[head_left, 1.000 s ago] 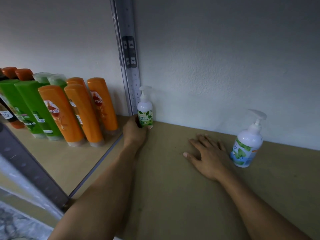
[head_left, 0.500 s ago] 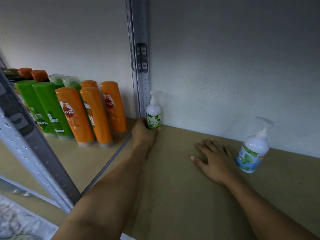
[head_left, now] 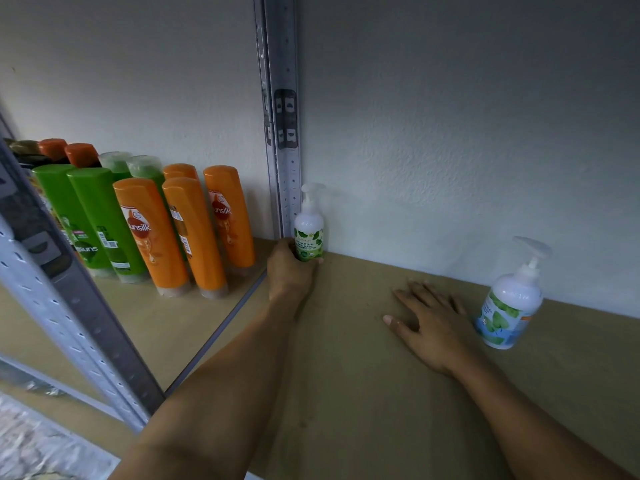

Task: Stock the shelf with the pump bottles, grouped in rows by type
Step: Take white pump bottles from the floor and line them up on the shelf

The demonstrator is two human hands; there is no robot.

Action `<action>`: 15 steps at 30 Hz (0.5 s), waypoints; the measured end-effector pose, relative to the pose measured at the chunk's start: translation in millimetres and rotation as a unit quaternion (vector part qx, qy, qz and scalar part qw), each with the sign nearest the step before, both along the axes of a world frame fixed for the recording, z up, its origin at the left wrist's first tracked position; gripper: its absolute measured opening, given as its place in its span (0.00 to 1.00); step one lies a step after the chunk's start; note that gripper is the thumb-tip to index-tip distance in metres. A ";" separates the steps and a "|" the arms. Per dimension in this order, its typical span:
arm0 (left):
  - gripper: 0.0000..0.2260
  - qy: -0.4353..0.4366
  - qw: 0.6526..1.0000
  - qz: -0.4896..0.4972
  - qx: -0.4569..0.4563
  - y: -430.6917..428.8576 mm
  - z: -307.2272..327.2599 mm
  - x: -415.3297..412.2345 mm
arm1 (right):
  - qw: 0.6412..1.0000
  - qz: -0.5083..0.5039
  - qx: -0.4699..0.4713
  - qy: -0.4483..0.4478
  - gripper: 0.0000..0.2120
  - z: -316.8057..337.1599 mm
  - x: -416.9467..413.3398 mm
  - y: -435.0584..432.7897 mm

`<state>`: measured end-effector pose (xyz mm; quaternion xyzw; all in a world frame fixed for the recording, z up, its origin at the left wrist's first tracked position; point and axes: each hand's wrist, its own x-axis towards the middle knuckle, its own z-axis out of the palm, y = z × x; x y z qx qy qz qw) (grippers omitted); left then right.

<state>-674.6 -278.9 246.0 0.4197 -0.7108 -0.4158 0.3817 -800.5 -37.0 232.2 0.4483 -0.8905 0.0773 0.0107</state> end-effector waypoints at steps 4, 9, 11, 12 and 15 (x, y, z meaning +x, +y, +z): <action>0.29 -0.006 1.000 0.000 -0.004 -1.9 -1.4 -0.4 | 1.000 -0.001 0.003 0.003 0.44 0.0 -0.5 -0.1; 0.29 -0.004 1.000 0.008 -0.004 -2.8 -1.6 -1.4 | 1.000 -0.002 0.005 0.000 0.45 0.2 -0.3 -0.2; 0.29 -0.005 1.000 0.005 -0.003 -3.3 -2.5 -1.7 | 1.000 0.001 0.005 -0.001 0.45 0.7 -0.1 -0.1; 0.29 -0.006 1.000 0.005 -0.003 -3.6 -3.0 -1.9 | 1.000 0.002 0.005 -0.001 0.45 1.4 0.3 0.1; 0.29 -0.011 1.000 0.005 -0.004 -5.3 -4.6 -2.6 | 1.000 0.003 0.006 -0.006 0.45 2.5 0.7 0.6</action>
